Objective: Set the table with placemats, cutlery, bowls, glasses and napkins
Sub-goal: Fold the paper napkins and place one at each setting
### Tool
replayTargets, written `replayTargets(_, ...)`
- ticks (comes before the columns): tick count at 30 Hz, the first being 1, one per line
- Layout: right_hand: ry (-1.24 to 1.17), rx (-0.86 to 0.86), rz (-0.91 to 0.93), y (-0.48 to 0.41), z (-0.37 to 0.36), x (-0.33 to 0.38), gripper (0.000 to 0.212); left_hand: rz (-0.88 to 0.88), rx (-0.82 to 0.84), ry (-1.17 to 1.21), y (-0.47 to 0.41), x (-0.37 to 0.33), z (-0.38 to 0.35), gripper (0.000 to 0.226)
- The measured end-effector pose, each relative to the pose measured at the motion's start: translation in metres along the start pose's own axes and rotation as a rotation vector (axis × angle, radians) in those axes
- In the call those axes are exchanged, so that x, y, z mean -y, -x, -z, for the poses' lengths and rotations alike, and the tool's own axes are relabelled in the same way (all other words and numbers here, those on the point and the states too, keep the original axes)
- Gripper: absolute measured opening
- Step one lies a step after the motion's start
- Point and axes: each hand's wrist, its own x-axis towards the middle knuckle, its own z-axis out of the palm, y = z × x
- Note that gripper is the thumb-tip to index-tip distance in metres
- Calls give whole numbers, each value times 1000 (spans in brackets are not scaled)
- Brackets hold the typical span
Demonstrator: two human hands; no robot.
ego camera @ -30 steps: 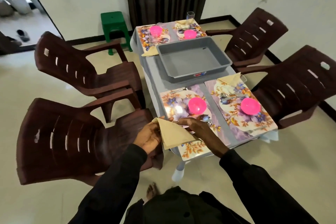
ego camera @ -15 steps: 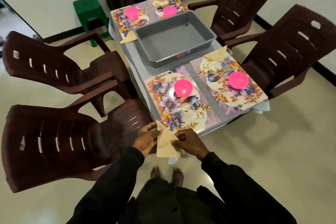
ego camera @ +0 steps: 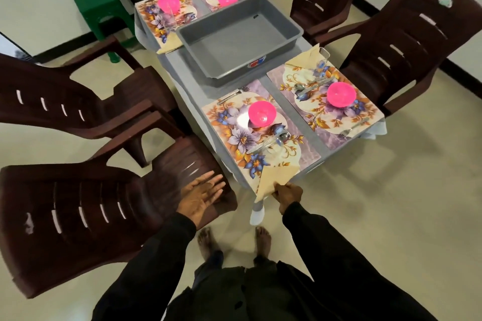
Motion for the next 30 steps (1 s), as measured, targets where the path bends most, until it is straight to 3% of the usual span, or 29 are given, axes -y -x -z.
replayTargets(7,135,-300,61,-5,-31,-2,23,42,45,-48,-13,-32,63,35)
replayTargets(13,91,-446,77,3,-46,5,47,60,103,-77,-24,-64,111,35)
replayTargets(22,249,-537,61,11,-58,-1,45,94,121,-103,-30,-92,160,34)
replayTargets(30,328,-574,177,26,-49,3,33,36,112,-108,-10,-103,176,35)
